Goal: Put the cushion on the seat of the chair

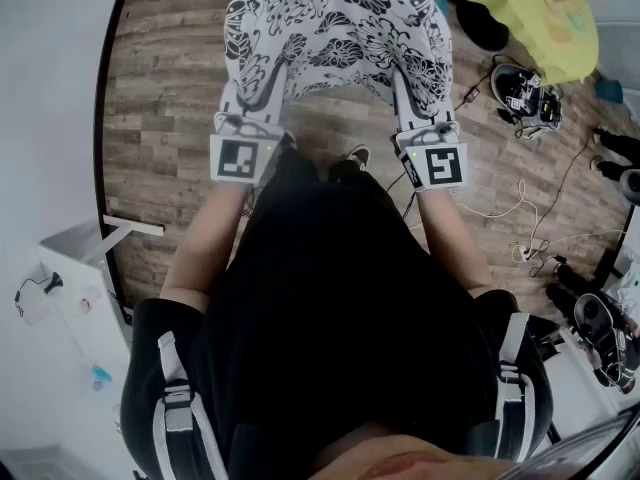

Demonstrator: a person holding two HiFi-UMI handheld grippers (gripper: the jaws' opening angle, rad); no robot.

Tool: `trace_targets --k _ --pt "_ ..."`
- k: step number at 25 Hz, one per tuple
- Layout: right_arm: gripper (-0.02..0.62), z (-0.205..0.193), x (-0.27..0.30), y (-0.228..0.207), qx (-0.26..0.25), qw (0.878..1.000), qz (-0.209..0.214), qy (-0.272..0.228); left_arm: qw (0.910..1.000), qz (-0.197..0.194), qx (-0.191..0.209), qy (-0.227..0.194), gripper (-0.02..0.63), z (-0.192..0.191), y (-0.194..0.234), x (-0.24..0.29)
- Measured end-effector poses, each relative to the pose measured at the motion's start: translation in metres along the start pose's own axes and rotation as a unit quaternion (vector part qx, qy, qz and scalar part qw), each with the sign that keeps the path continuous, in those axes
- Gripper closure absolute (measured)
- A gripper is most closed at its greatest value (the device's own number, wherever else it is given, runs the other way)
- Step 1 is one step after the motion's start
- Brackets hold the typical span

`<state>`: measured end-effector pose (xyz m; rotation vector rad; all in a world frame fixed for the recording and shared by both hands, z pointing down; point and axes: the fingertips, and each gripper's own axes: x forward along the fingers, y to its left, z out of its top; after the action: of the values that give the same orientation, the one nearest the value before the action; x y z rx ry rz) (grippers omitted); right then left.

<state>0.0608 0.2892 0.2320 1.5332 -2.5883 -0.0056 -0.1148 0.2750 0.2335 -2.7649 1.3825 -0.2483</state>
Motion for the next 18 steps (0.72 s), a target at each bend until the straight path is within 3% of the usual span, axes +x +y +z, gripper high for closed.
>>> trace_targets --k 3,12,18 --pt "0.568 0.002 0.037 -0.004 -0.001 1.000 0.003 -0.004 1.0000 0.004 0.002 -0.002 0.575 -0.003 0.031 0.018" --pt "0.568 0.002 0.039 -0.002 0.014 1.000 0.014 0.000 0.9999 0.013 -0.001 0.006 0.575 -0.002 0.038 0.012" --pt "0.568 -0.010 0.128 -0.028 0.027 0.999 0.011 0.027 0.9993 0.001 -0.018 0.032 0.575 -0.022 0.105 0.078"
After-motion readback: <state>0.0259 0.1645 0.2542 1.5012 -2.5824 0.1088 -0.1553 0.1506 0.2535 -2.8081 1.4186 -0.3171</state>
